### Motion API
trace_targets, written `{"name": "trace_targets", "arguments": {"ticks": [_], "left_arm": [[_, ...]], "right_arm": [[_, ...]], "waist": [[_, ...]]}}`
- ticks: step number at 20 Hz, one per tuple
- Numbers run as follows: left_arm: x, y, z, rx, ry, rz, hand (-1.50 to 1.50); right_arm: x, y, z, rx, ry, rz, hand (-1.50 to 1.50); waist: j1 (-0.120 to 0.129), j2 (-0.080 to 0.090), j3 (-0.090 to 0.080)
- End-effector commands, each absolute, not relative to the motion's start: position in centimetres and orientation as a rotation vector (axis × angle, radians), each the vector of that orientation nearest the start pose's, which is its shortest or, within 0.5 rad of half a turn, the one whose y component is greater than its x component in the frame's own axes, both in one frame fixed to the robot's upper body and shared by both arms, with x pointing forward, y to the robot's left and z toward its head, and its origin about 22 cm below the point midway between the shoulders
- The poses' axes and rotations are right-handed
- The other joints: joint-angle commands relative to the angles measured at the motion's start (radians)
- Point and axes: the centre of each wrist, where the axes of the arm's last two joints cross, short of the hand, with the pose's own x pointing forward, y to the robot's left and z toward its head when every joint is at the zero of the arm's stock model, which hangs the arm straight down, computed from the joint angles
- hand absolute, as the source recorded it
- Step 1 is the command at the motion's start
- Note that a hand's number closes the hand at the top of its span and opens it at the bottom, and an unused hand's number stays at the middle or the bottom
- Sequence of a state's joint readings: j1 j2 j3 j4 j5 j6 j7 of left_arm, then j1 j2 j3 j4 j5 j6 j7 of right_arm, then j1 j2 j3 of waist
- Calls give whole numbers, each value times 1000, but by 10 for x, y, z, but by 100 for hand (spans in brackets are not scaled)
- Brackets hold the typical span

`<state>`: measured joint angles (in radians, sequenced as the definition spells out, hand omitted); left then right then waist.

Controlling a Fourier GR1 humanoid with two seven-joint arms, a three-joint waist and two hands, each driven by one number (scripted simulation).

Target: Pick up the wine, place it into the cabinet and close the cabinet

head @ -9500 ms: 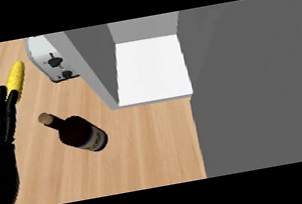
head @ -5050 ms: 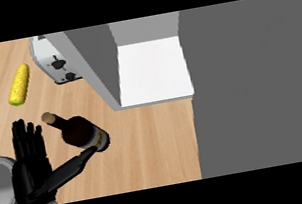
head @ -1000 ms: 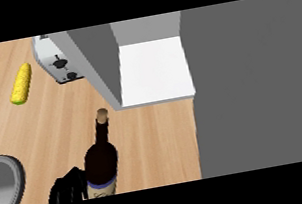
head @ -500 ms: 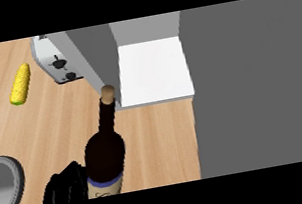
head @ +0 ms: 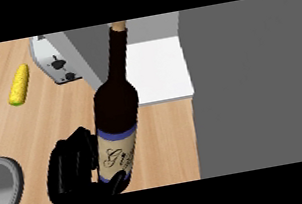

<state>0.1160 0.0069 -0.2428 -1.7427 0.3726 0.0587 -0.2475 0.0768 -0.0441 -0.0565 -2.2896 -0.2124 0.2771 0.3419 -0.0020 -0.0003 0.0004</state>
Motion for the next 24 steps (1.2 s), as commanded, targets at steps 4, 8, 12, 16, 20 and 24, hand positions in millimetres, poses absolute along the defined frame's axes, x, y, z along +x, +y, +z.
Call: {"name": "trace_targets", "arguments": {"ticks": [4, 8, 12, 16, 20, 24], "left_arm": [[244, 142, 44, -372, -1841, 235, 150], [270, 125, 67, -330, -1859, 238, 150], [288, 106, 73, -262, -1872, 171, 150], [295, 103, 40, -214, -1843, 103, 150], [292, 100, 34, -218, -1820, 82, 150], [315, 69, 31, -159, -1844, 112, 150]], "right_arm": [[174, -254, 146, 224, -1901, 228, -150], [171, -258, 146, 210, -1896, 226, -150], [160, -252, 149, 215, -1898, 259, -150], [178, -256, 147, 198, -1887, 220, -150], [171, -252, 152, 174, -1899, 224, -150], [176, -244, 156, 222, -1906, 244, -150]], "waist": [[-4, 0, 0], [-7, 0, 0], [-10, 0, 0], [-4, 1, 0], [-2, 0, 0], [-12, 2, -1]]}}
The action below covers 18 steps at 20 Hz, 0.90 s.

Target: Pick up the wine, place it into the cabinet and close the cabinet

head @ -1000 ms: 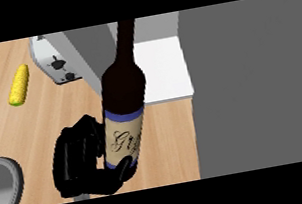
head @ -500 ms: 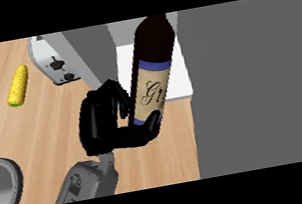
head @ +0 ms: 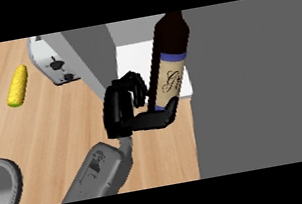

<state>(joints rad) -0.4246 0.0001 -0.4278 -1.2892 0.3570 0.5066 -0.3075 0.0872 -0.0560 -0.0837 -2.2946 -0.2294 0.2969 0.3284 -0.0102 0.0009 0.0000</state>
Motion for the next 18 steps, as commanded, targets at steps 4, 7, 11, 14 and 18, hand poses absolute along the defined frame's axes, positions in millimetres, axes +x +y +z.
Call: {"name": "trace_targets", "arguments": {"ticks": [4, 7, 11, 14, 18], "left_arm": [[304, 85, -1, -179, -1769, 124, 150], [304, 80, -12, -141, -1751, 129, 150], [305, 85, -20, -140, -1731, 139, 150], [310, 80, -23, -99, -1718, 134, 150], [308, 86, -49, -126, -1725, 184, 150]], "right_arm": [[165, -255, 147, 217, -1898, 244, -150], [159, -254, 143, 205, -1889, 243, -150], [168, -268, 159, 190, -1911, 213, -150], [188, -249, 148, 203, -1880, 237, -150], [192, -254, 150, 222, -1900, 225, -150]], "waist": [[0, 0, 0], [-3, 0, 0], [1, 0, 0], [3, 0, 0], [-5, 3, -1]]}}
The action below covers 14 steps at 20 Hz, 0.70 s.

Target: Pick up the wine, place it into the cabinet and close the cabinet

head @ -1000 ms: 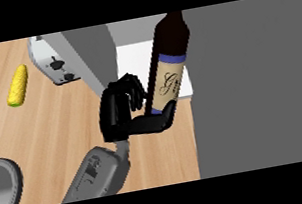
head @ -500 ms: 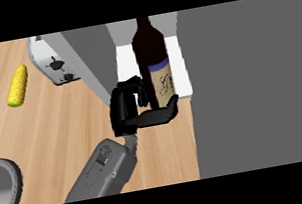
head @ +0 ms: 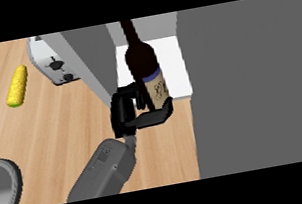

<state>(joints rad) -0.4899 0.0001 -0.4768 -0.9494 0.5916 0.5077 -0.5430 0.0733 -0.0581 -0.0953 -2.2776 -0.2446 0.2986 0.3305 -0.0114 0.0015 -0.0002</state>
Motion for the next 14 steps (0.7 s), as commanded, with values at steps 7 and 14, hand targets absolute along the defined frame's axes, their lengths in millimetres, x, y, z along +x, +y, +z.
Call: {"name": "trace_targets", "arguments": {"ticks": [7, 14], "left_arm": [[330, 87, -41, -209, -1687, 274, 150], [340, 79, -40, -218, -1690, 242, 150]], "right_arm": [[170, -249, 145, 231, -1896, 197, -150], [169, -259, 136, 239, -1880, 235, -150]], "waist": [[-13, 2, 0], [-21, 3, 0]]}}
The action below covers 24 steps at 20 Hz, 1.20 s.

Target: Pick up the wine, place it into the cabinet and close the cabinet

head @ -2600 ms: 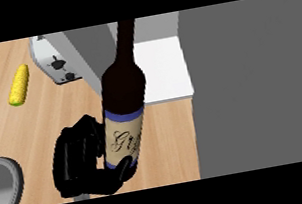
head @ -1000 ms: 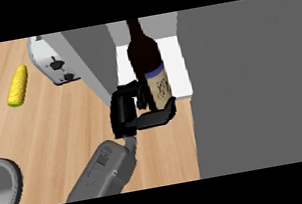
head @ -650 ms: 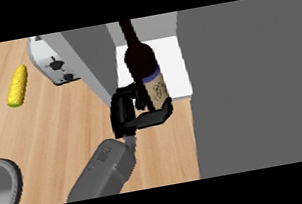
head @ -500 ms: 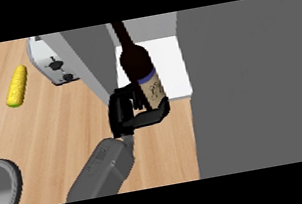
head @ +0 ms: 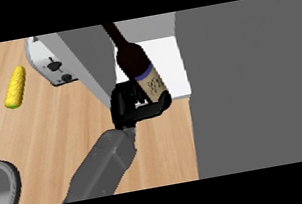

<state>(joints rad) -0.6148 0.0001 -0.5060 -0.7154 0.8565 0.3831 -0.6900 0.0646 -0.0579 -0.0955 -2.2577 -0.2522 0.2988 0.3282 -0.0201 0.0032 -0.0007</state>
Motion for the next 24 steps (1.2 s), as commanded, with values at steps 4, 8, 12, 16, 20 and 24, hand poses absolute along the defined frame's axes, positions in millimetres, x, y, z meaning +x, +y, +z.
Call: {"name": "trace_targets", "arguments": {"ticks": [4, 8, 12, 16, 20, 24], "left_arm": [[359, 91, -34, -247, -1690, 261, 150], [364, 98, -43, -247, -1690, 266, 150], [367, 103, -46, -279, -1691, 298, 150], [388, 86, -10, -261, -1672, 288, 150], [391, 93, -17, -190, -1661, 286, 150], [397, 105, -21, -147, -1640, 280, 150]], "right_arm": [[165, -254, 147, 236, -1895, 221, -150], [173, -262, 148, 229, -1888, 217, -150], [173, -258, 137, 253, -1885, 234, -150], [189, -262, 150, 247, -1905, 229, -150], [180, -257, 151, 242, -1891, 272, -150], [181, -254, 142, 265, -1902, 244, -150]], "waist": [[2, -1, 0], [-4, 2, 0], [-5, 3, 0], [1, 2, 0], [-20, 6, 0], [-28, 12, 0]]}}
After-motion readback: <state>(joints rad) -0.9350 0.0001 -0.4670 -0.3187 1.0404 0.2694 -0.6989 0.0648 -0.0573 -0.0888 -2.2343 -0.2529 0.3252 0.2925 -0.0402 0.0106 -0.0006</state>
